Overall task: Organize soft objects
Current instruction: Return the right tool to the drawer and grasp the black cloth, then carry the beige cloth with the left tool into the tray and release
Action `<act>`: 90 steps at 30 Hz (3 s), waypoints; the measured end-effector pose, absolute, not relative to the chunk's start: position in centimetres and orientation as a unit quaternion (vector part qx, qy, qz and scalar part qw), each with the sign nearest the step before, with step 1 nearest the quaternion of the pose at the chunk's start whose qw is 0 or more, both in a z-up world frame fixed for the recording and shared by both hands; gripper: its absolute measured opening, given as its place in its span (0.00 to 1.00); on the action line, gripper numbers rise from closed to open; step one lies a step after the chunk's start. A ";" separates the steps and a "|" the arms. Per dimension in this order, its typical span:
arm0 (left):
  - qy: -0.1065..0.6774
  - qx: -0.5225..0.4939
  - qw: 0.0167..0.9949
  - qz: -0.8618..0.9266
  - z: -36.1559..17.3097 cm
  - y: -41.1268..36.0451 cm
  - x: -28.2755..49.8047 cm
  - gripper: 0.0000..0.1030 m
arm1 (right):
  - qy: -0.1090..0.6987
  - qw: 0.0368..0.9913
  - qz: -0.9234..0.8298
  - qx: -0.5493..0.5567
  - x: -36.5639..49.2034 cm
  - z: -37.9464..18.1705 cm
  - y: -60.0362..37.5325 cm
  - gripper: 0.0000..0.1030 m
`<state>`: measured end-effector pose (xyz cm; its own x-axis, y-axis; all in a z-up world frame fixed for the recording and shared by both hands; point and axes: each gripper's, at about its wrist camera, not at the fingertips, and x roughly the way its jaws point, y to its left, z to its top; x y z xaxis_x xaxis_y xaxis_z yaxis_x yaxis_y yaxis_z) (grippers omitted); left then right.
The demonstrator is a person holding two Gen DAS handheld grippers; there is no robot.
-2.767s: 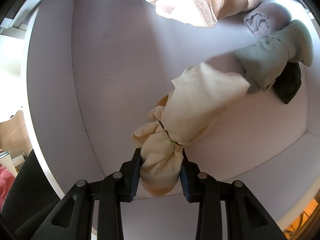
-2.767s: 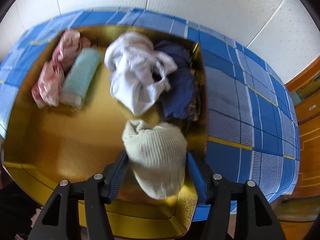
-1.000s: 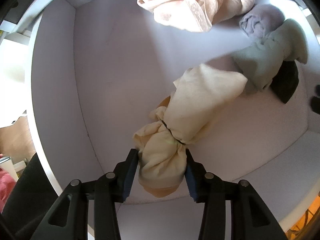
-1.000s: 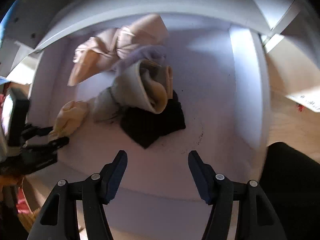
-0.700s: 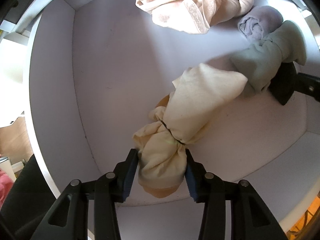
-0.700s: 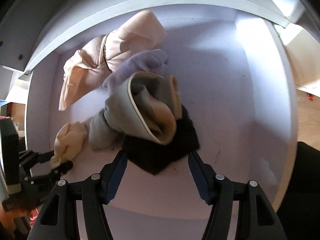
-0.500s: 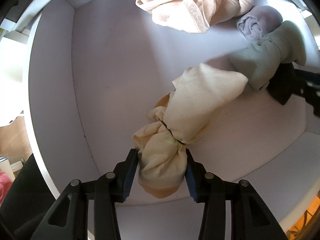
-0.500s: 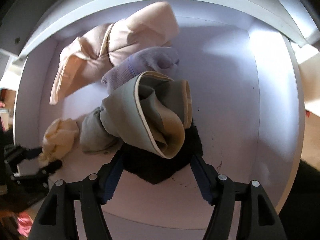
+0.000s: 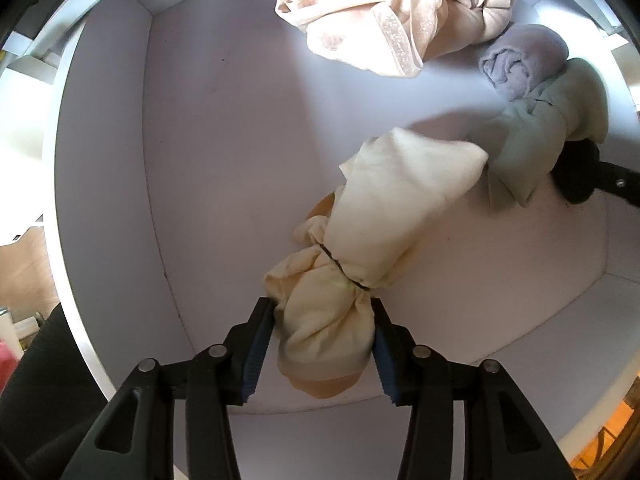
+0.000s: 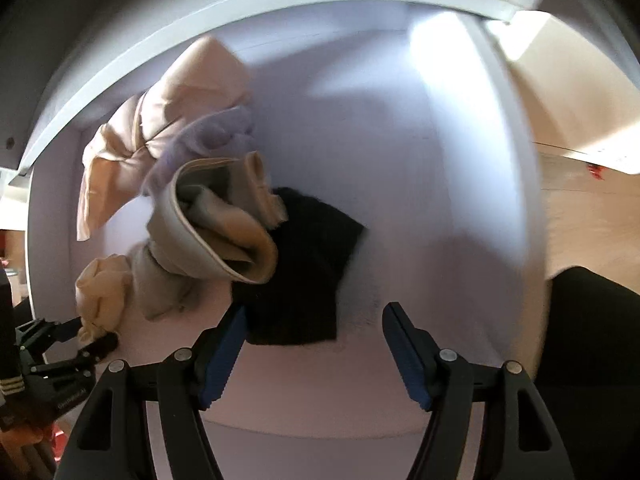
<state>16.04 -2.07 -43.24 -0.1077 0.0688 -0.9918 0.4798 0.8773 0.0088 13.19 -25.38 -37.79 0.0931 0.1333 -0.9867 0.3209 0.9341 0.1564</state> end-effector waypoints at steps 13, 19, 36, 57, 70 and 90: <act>0.728 0.194 0.639 -0.159 -42.7 -3.1 16.8 0.49 | 0.707 0.701 -0.043 0.090 14.4 -39.8 -22.7 0.48; 0.724 0.188 0.643 -0.164 -42.1 -3.8 16.9 0.40 | 0.744 0.654 -0.074 0.113 11.0 -40.3 -24.1 0.46; 0.711 0.159 0.660 -0.183 -39.1 -4.3 18.1 0.33 | 0.692 0.694 -0.073 0.187 10.2 -35.8 -27.9 0.37; 0.649 0.140 0.707 -0.245 -28.8 -3.4 15.8 0.29 | 0.723 0.658 -0.069 0.200 9.4 -41.0 -26.6 0.37; 0.568 0.073 0.748 -0.336 -18.6 -5.7 15.0 0.29 | 0.723 0.658 -0.068 0.201 9.3 -40.1 -27.8 0.37; 0.513 -0.146 0.814 -0.231 -6.2 -6.2 27.3 0.29 | 0.719 0.651 -0.058 0.235 9.2 -40.1 -28.9 0.37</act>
